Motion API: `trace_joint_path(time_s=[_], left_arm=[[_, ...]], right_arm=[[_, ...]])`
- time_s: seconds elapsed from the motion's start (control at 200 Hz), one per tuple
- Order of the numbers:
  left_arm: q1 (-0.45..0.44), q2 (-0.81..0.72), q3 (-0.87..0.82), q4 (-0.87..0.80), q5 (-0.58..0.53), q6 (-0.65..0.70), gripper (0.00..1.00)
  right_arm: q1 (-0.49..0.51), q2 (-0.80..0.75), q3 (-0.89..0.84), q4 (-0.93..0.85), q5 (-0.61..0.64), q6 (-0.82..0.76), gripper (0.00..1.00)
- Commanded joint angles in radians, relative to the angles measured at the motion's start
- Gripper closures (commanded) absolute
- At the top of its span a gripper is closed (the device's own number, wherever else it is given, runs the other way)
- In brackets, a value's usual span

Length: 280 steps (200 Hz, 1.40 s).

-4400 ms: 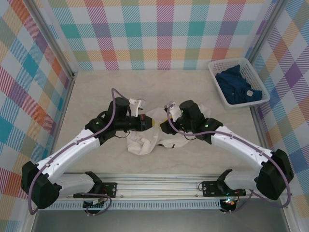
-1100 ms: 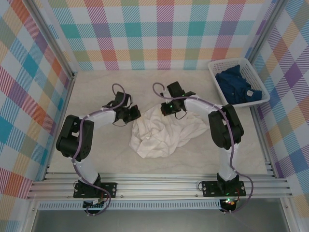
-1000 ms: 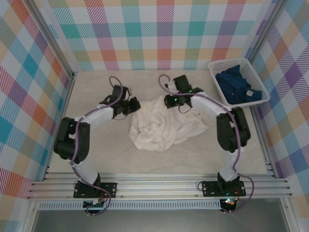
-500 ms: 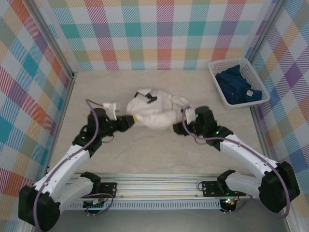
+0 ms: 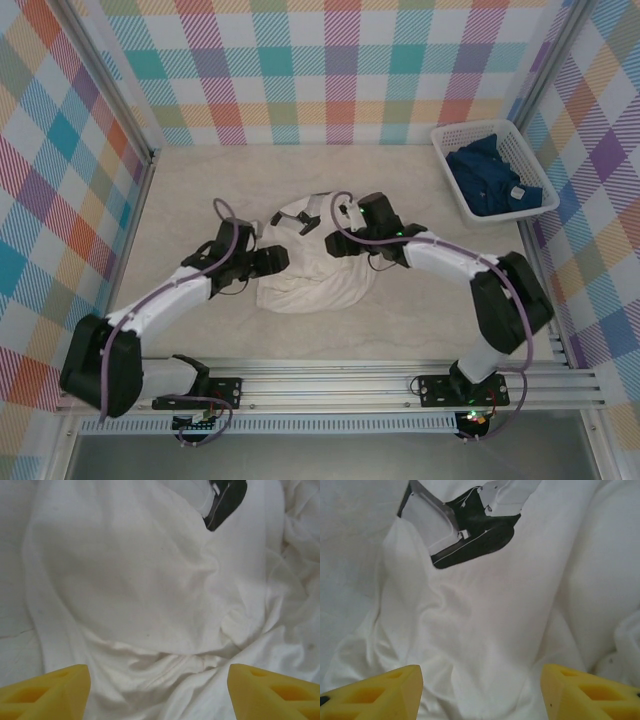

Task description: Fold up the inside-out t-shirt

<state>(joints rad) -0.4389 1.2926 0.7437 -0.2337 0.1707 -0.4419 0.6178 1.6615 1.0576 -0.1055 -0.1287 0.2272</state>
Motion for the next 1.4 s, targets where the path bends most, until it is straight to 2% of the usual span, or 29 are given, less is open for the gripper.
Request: trace_joint_path(time_s=[0.0,0.07,0.16,0.275,0.425,0.505,0.555,0.61,0.725,0.785,0.91,0.995,1.055,1.12,1.15,1.235,1.305,1.395], left_arm=[[-0.084,0.058,0.039,0.058,0.0,0.093,0.27],[-0.146,0.132,0.095,0.073,0.0,0.145,0.28],[-0.207,0.239,0.184,0.039,-0.037,0.208,0.34],[-0.225,0.358,0.257,0.021,-0.086,0.246,0.45],[-0.245,0.478,0.341,-0.029,-0.158,0.315,0.5],[-0.245,0.523,0.373,-0.069,-0.192,0.333,0.56],[-0.245,0.539,0.387,-0.074,-0.203,0.343,0.64],[-0.245,0.54,0.401,-0.075,-0.208,0.342,0.77],[-0.235,0.475,0.395,-0.052,-0.149,0.322,1.0],[-0.204,0.41,0.372,0.019,-0.072,0.272,1.0],[-0.095,0.242,0.237,0.236,0.19,0.077,1.0],[-0.065,0.181,0.187,0.274,0.261,0.028,1.0],[-0.08,0.171,0.192,0.194,0.214,0.09,1.0],[-0.124,0.197,0.229,0.051,0.079,0.193,0.99],[-0.147,0.22,0.252,-0.012,0.026,0.242,0.92],[-0.211,0.298,0.296,-0.129,-0.115,0.334,0.63],[-0.238,0.368,0.319,-0.158,-0.173,0.369,0.53],[-0.25,0.456,0.352,-0.167,-0.207,0.387,0.46]], right_arm=[[0.017,0.063,0.061,-0.138,0.106,-0.031,0.36],[0.009,0.063,0.043,-0.167,0.162,-0.022,0.36],[-0.026,0.045,0.005,-0.205,0.144,0.024,0.38],[-0.048,0.007,-0.073,-0.22,0.147,0.071,0.42],[-0.076,-0.054,-0.163,-0.205,0.135,0.111,0.46],[-0.089,-0.08,-0.195,-0.2,0.133,0.115,0.49],[-0.093,-0.091,-0.212,-0.198,0.135,0.116,0.51],[-0.095,-0.107,-0.234,-0.19,0.134,0.113,0.52],[-0.095,-0.167,-0.295,-0.127,0.103,0.085,0.52],[-0.095,-0.209,-0.326,-0.089,0.071,0.055,0.52],[-0.093,-0.327,-0.401,0.012,0.024,-0.011,0.51],[-0.089,-0.417,-0.445,0.103,-0.012,-0.048,0.47],[-0.088,-0.428,-0.439,0.125,-0.014,-0.051,0.45],[-0.084,-0.384,-0.39,0.091,-0.002,-0.031,0.45],[-0.082,-0.357,-0.362,0.064,0.002,-0.023,0.45],[-0.063,-0.308,-0.33,0.032,0.012,-0.002,0.45],[-0.063,-0.311,-0.348,0.053,0.023,0.015,0.45],[-0.062,-0.325,-0.358,0.046,0.035,0.017,0.45]])
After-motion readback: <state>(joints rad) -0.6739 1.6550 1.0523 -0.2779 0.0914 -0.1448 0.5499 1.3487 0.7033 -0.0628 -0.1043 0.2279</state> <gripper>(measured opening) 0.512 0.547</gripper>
